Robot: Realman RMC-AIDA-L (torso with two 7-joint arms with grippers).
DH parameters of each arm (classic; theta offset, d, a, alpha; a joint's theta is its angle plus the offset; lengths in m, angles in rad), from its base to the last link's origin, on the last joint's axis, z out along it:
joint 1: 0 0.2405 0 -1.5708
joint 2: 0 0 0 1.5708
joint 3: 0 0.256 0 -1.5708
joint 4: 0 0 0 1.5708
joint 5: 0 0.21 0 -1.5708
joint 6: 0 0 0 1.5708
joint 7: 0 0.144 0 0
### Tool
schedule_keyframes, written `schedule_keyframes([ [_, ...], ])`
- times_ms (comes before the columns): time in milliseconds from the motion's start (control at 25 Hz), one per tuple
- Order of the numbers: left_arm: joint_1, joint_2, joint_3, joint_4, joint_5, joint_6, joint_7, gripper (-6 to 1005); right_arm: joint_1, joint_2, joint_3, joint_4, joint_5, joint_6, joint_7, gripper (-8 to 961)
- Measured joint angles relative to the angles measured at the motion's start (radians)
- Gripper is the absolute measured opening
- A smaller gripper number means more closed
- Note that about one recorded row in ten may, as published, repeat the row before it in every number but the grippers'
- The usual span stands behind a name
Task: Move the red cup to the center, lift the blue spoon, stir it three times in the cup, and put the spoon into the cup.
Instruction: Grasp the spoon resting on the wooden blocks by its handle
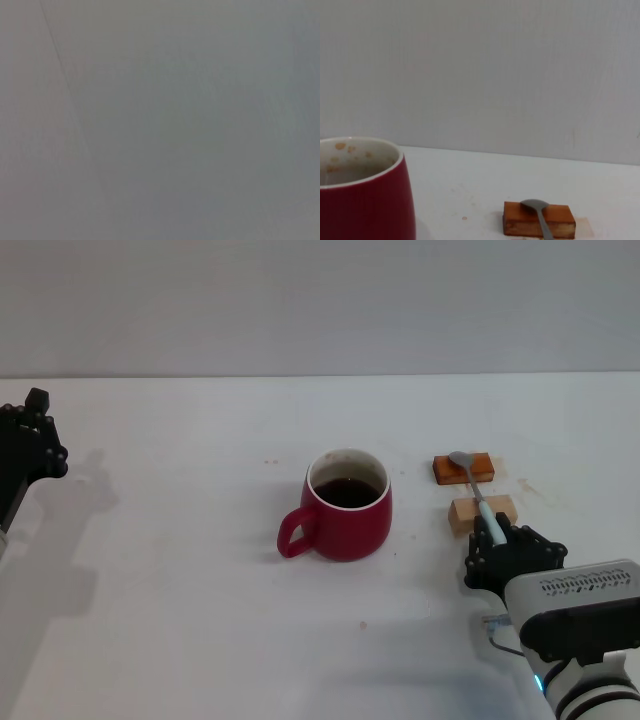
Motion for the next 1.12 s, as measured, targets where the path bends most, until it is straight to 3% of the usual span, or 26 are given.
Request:
schedule_keyframes([
  [1120, -0.004, 0.002, -0.001, 0.000, 0.000, -0.004, -0.002, 1, 0.003, -0.003, 0.001, -0.007, -0.002, -0.008, 0.000, 168],
])
